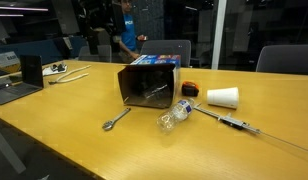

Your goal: Pick the plastic cup in the box

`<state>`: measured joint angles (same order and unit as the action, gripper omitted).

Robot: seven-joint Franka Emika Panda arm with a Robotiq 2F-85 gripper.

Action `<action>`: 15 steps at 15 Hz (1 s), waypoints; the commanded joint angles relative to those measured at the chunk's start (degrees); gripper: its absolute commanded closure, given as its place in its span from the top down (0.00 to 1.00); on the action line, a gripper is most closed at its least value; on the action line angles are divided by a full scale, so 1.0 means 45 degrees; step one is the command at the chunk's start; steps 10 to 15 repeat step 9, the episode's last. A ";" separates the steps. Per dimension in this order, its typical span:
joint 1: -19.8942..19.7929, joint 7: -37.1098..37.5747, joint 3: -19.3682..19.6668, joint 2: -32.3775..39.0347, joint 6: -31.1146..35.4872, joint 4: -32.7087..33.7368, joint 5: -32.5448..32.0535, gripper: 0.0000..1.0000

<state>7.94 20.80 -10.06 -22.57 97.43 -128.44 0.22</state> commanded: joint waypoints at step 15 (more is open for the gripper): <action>-0.0358 0.0048 -0.0140 -0.0827 0.0250 -0.0633 0.0093 1.00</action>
